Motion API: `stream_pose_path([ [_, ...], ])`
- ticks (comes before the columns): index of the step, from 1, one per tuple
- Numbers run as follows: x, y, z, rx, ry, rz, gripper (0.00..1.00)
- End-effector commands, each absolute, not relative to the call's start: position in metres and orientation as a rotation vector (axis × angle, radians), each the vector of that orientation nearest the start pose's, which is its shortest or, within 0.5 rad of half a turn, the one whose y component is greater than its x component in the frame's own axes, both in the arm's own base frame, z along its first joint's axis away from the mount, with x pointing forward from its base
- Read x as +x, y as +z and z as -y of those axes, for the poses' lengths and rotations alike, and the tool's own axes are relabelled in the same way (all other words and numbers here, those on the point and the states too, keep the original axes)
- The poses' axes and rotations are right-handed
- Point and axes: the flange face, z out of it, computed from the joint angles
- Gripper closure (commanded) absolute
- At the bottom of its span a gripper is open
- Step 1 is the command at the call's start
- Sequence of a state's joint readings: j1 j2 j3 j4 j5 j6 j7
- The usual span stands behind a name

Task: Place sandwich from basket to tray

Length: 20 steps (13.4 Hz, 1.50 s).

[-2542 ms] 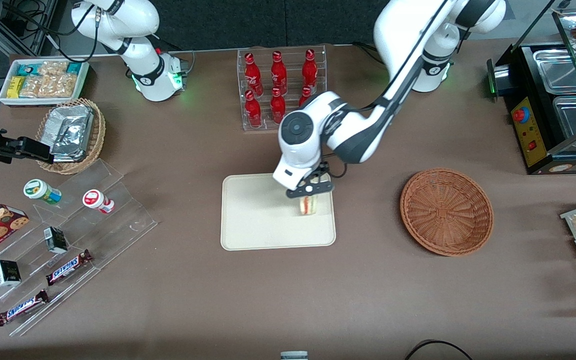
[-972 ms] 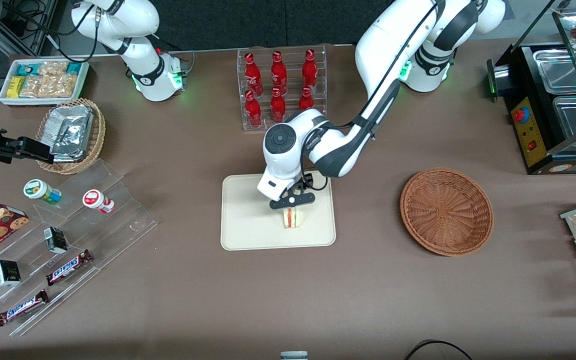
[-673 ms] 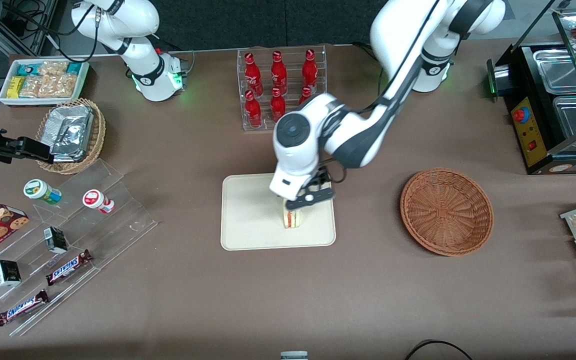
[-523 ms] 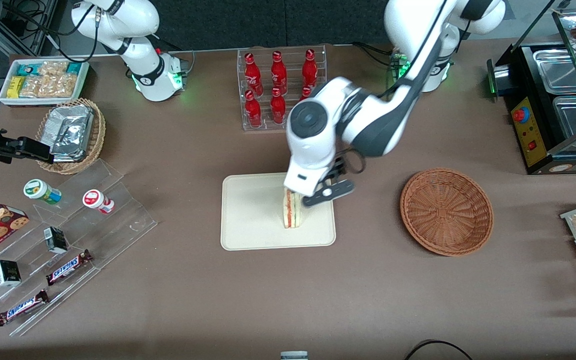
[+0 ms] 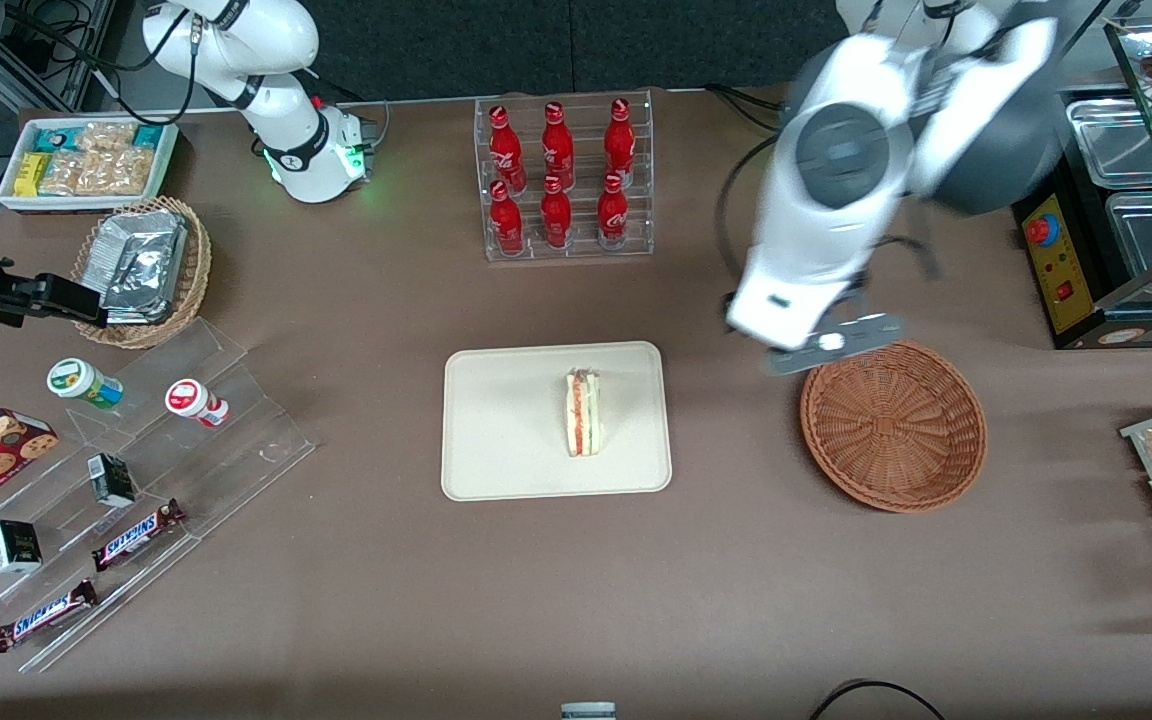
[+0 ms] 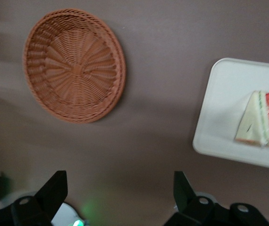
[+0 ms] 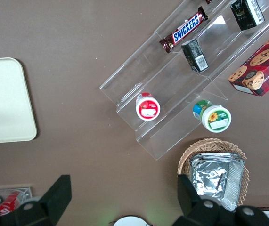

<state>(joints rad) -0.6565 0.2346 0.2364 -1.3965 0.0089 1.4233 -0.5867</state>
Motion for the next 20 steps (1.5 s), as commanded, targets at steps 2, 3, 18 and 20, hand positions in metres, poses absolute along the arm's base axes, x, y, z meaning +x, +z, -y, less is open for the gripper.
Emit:
stream_pose_path([
  [2,0.527,0.597,0.175,-3.031,0.322,0.069,0.01],
  [3,0.527,0.605,0.152,-3.049,0.317,0.053,0.01],
  [18,0.541,0.623,0.028,-3.149,0.289,-0.109,0.01],
  [20,0.541,0.623,0.031,-3.135,0.290,-0.113,0.01],
])
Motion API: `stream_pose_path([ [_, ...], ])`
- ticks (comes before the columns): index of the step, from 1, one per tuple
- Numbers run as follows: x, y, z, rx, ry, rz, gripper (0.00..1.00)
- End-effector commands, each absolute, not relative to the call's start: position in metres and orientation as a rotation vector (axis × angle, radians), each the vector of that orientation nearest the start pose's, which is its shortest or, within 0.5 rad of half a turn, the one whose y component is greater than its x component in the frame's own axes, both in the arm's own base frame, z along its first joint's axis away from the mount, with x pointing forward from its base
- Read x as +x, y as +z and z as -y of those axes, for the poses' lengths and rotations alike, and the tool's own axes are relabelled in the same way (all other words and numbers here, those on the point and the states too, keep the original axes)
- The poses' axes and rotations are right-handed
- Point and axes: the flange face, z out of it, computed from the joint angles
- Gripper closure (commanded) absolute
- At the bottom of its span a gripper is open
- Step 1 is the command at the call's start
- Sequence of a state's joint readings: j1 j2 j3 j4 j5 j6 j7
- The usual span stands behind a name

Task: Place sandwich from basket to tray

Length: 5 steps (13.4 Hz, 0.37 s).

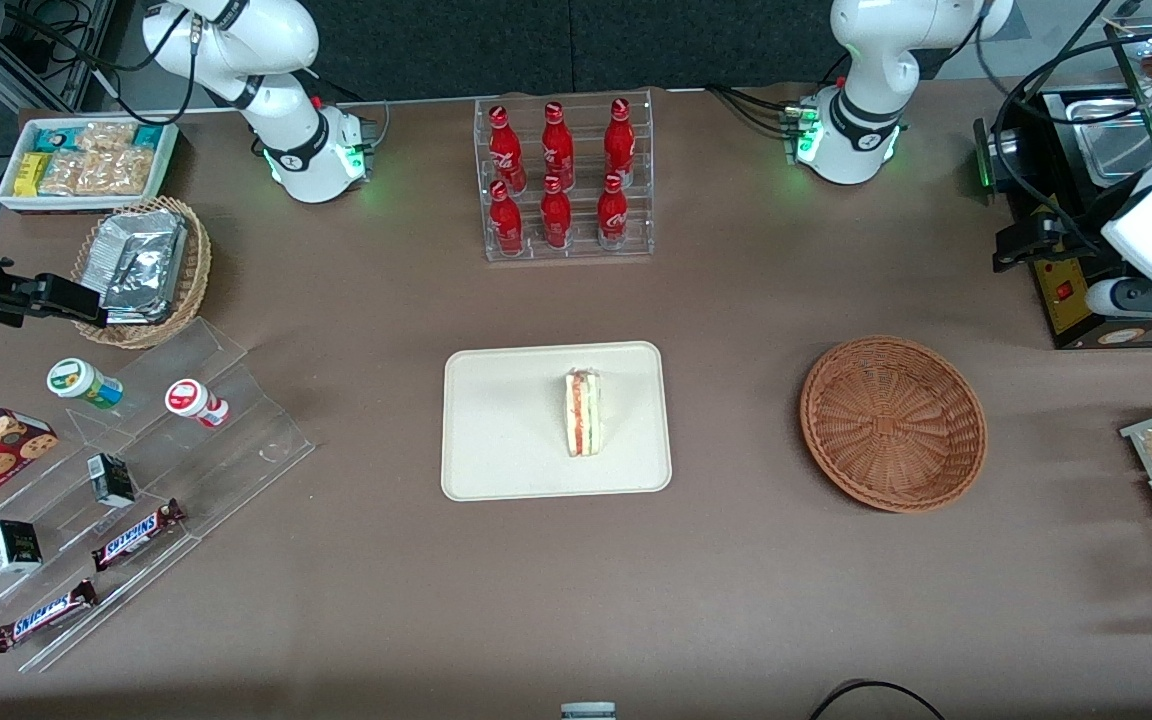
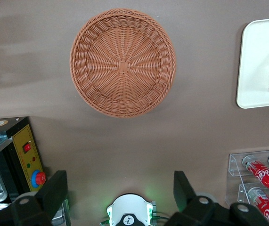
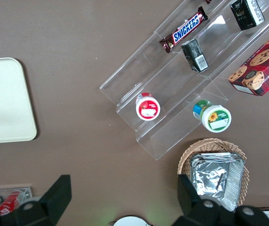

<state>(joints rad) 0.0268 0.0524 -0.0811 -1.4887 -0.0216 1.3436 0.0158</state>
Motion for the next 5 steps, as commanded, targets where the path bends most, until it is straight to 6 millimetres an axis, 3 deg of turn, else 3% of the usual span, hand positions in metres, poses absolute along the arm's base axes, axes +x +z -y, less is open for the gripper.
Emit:
stream_pose_path([
  [1,0.5407,0.6231,0.0352,-3.131,0.292,-0.119,0.01],
  [5,0.5375,0.6241,0.0343,-3.108,0.303,-0.107,0.01],
])
